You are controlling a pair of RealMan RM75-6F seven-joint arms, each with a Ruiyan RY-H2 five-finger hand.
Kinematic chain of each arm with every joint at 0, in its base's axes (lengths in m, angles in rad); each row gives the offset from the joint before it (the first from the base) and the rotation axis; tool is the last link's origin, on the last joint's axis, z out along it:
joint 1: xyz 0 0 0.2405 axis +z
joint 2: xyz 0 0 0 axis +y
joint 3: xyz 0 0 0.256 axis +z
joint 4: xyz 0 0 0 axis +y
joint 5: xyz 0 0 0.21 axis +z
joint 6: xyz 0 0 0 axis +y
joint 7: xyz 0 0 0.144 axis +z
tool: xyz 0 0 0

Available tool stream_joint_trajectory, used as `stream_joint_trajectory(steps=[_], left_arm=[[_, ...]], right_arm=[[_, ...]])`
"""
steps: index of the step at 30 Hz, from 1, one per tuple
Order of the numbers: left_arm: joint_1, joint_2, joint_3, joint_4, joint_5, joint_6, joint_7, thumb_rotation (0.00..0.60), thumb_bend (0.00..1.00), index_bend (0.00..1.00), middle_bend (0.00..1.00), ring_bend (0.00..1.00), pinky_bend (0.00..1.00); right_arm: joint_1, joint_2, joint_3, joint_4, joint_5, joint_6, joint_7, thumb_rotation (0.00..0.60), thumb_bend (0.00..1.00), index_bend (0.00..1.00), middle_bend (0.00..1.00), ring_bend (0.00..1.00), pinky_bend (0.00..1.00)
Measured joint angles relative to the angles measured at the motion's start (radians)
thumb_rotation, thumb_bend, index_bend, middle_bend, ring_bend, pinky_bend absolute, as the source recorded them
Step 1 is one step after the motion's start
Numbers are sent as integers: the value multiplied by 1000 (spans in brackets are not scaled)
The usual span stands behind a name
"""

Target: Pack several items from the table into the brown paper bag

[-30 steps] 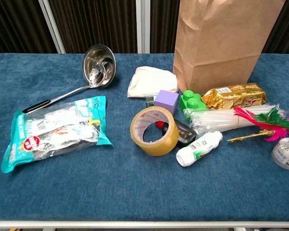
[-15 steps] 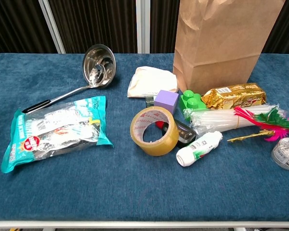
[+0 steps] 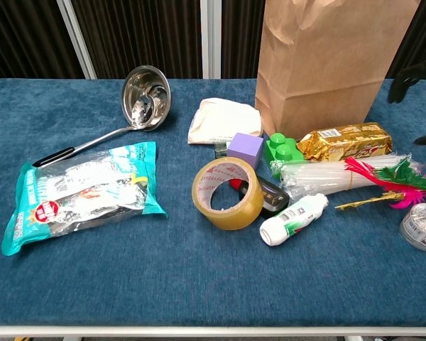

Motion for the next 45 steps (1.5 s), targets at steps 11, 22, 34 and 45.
stream_joint_trajectory(steps=[11, 22, 34, 45], left_arm=[[3, -33, -6, 85, -12, -3, -50, 600, 58, 87, 109, 0, 138], [3, -52, -5, 127, -20, -18, -68, 600, 58, 87, 109, 0, 138], [-1, -53, -2, 123, -14, -16, -65, 600, 58, 87, 109, 0, 138], [-8, -41, 0, 84, 1, -1, -47, 600, 58, 87, 108, 0, 138]], right_arm=[[54, -198, 25, 233, -38, -19, 54, 600, 0, 335, 293, 159, 58], [91, -301, 39, 359, 5, -104, 43, 600, 19, 330, 286, 150, 47], [106, -338, 48, 403, 26, -129, 32, 600, 138, 474, 510, 380, 211], [65, -253, 55, 260, -54, 35, 60, 600, 182, 525, 542, 407, 256]])
